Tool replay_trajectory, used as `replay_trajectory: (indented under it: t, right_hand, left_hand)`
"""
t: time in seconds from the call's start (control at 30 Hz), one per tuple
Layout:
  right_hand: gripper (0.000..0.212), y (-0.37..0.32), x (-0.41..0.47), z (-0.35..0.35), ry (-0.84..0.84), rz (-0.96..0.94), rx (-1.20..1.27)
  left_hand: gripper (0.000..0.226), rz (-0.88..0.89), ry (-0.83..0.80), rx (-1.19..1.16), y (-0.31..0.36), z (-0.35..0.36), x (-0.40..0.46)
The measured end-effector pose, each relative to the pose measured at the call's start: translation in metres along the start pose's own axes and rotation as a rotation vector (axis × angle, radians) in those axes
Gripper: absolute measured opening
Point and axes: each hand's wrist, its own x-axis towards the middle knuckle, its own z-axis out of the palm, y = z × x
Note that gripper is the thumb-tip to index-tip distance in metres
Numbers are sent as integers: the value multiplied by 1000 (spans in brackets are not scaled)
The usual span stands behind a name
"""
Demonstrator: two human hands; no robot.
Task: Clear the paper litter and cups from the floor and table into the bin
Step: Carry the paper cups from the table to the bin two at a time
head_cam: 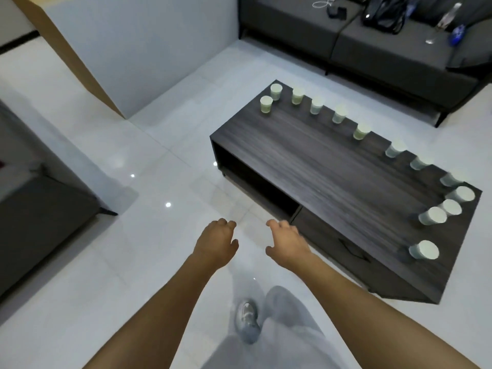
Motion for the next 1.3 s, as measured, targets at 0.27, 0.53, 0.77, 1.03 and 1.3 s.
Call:
replay_trajectory:
  t: [0.27,0.53,0.77,1.03,1.3]
  right_hand:
    - [59,-21,146,-84,-10,26,13]
    - [59,-56,276,-178,0,20,38]
    - [60,-124,379,-220,-40,52,37]
    - [59,-230,489,-250,8,147,172]
    - [60,-295,580,-282,11,206,248]
  left_hand:
    - [43,18,9,7,-36,-73,159]
    - [43,29,53,-65,-68,-155,288]
    - [41,11,34,-77,-142,-213,376]
    - [46,118,-33,15,-251,-298,485]
    - [46,197,-79,106,-318,-364,582]
